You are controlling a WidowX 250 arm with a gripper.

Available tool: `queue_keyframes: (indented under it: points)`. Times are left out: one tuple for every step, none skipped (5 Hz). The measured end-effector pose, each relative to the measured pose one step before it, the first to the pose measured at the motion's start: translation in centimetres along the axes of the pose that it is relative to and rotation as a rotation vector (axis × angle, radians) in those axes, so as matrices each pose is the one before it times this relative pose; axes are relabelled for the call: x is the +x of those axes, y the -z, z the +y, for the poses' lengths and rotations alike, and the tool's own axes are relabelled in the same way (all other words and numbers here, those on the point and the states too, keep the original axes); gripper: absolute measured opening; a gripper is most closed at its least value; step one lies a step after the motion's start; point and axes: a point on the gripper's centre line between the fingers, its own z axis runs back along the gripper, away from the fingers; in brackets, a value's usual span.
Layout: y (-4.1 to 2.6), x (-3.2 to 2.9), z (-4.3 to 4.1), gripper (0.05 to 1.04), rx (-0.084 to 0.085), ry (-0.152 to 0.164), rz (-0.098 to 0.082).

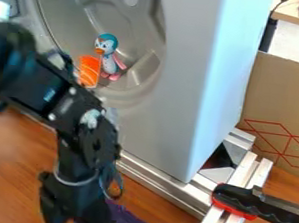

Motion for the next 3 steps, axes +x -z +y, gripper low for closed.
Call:
queue_keyframes:
  points:
    - [-2.033, -0.402, 0.318, 1.0, 0.0086, -0.0103, -0.0298]
    - [-2.011, -0.546, -0.171, 1.0, -0.0173, 0.0098, 0.041]
    - [-0.805, 0.053, 0.449, 1.0, 0.0082, 0.0171, 0.0924]
